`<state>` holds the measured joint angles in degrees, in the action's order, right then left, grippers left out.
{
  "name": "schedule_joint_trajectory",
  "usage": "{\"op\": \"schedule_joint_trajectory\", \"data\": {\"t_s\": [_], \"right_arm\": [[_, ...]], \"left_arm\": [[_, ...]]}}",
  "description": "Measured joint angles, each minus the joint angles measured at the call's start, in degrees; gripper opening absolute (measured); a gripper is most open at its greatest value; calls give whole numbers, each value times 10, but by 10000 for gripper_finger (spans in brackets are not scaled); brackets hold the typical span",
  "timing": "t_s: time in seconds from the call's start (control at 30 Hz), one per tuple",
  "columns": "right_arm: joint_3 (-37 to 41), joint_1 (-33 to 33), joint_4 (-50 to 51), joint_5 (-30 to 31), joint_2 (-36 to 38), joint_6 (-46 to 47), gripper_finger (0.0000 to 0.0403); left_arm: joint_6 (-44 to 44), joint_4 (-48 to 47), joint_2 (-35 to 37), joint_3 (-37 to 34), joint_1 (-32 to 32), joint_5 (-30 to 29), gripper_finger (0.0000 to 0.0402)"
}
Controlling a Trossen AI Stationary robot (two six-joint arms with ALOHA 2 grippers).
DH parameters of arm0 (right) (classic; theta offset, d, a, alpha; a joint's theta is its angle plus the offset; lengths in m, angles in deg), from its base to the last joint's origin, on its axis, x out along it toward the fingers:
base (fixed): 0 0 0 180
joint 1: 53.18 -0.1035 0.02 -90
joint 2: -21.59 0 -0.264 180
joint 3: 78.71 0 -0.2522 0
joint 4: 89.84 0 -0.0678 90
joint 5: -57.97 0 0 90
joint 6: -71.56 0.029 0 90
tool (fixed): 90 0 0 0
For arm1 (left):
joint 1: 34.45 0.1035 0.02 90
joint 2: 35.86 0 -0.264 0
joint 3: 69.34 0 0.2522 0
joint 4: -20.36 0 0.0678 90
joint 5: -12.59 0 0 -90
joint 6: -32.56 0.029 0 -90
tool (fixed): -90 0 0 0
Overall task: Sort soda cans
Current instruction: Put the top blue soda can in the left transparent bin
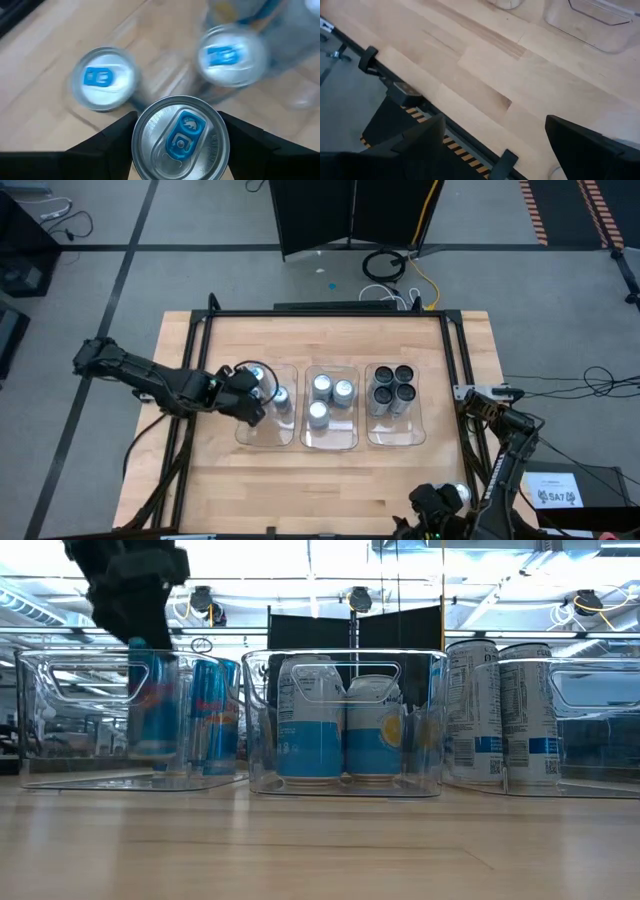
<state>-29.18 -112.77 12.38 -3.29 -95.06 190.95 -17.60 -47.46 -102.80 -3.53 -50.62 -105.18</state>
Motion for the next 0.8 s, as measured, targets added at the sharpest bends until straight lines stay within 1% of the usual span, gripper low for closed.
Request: {"op": "schedule_joint_trajectory", "data": {"t_s": [0.1, 0.23, 0.33, 0.8], "right_arm": [[0, 13, 0, 0, 0, 0, 336], [0, 31, -2, 0, 0, 0, 336], [0, 42, -6, 0, 0, 0, 336], [0, 76, -35, 0, 0, -13, 336]], "left_arm": [[20, -5, 1, -16, 23, 15, 258], [43, 23, 1, -30, 43, 38, 258], [41, 30, 2, -31, 49, 39, 258], [58, 27, 1, -30, 48, 47, 258]]}}
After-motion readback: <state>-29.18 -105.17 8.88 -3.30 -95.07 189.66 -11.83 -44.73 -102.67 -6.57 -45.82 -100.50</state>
